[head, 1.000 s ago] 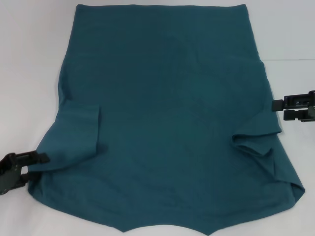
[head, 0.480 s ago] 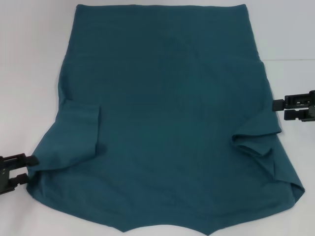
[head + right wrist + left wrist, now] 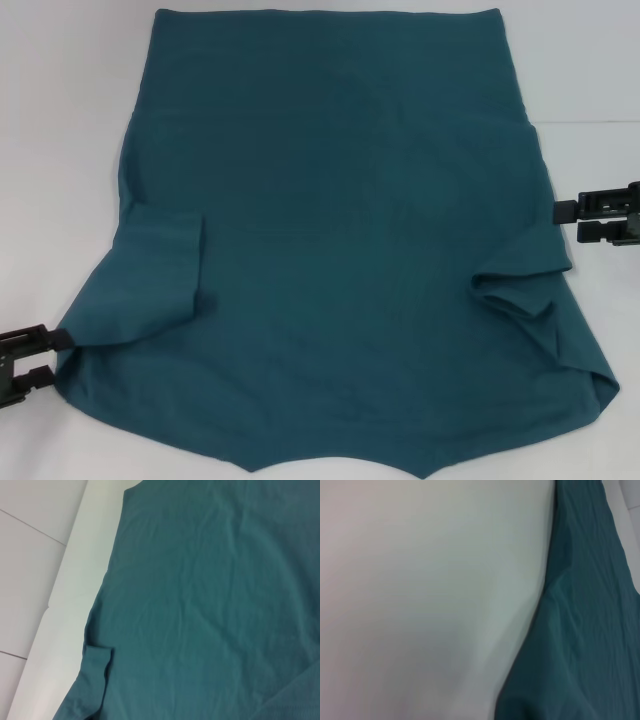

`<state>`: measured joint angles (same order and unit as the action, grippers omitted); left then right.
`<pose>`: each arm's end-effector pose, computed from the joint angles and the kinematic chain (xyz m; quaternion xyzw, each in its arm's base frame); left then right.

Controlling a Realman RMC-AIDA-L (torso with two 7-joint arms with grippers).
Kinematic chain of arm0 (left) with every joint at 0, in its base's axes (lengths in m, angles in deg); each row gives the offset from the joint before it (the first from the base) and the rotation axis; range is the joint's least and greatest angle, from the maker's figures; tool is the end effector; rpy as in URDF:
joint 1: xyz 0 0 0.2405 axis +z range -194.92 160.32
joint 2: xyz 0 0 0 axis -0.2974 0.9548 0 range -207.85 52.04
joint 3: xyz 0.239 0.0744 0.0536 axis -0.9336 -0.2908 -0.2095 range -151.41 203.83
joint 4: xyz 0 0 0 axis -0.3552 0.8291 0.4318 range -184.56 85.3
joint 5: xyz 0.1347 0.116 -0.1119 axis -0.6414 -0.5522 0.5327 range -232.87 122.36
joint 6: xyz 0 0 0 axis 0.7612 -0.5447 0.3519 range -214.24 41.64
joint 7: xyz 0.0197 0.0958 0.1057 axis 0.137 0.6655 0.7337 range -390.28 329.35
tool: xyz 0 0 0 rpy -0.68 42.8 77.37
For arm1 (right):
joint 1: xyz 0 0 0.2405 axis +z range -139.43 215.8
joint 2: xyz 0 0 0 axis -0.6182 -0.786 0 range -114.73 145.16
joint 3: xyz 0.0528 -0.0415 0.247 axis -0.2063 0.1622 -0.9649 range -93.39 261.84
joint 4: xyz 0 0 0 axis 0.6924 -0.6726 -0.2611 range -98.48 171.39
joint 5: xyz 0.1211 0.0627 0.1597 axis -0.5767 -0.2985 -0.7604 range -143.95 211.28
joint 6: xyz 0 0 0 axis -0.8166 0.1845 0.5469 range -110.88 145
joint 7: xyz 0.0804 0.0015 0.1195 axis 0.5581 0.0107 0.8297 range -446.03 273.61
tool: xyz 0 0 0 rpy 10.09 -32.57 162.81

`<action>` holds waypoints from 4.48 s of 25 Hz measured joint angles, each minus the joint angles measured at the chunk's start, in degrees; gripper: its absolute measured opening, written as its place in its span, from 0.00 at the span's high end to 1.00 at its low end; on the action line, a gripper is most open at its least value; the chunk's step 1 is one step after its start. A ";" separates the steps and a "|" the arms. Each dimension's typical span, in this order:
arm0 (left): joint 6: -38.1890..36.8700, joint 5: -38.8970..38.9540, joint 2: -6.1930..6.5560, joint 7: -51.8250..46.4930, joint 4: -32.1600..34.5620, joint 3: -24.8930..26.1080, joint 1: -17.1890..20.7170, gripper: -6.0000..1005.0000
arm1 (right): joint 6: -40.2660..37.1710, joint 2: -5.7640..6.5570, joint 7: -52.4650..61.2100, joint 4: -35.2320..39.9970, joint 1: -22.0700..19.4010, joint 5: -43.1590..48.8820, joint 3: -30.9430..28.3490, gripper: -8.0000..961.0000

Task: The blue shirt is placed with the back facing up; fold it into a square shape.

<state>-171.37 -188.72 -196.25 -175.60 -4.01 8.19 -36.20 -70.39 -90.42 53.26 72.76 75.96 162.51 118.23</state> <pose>-0.3844 0.2656 0.0586 -0.5446 -0.7793 -0.2547 0.1768 0.2887 0.3806 0.0940 -0.7500 0.6269 0.1702 0.1250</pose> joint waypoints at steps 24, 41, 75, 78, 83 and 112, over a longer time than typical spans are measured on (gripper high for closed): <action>0.25 -1.48 -0.12 -1.93 -1.69 0.27 -0.75 0.37 | -0.01 0.09 -0.07 0.00 -0.12 0.00 0.00 0.27; -0.89 -1.19 0.41 -2.71 -0.50 -0.53 -4.13 0.37 | -0.54 0.36 -0.16 0.00 -0.56 0.00 -0.46 0.27; 6.36 -1.63 0.26 -2.68 -0.25 -1.86 -4.44 0.46 | -0.38 0.41 -0.02 0.00 -0.92 0.00 -0.74 0.27; 7.11 -1.63 0.29 -2.62 -1.10 -3.39 -4.90 0.47 | -0.42 0.44 -0.18 0.00 -1.03 0.01 -1.04 0.27; 7.53 -1.61 0.00 -2.69 -1.93 -5.35 -5.55 0.49 | -0.42 0.44 -0.23 0.00 -1.21 0.02 -1.22 0.27; 1.08 0.36 0.52 -0.04 -0.79 -5.37 -6.96 0.95 | -1.16 0.51 -0.18 0.00 -1.44 0.06 -1.39 0.27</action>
<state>-170.29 -188.36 -195.73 -175.64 -4.81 2.83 -43.16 -71.55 -89.91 53.07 72.75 74.53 162.57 116.84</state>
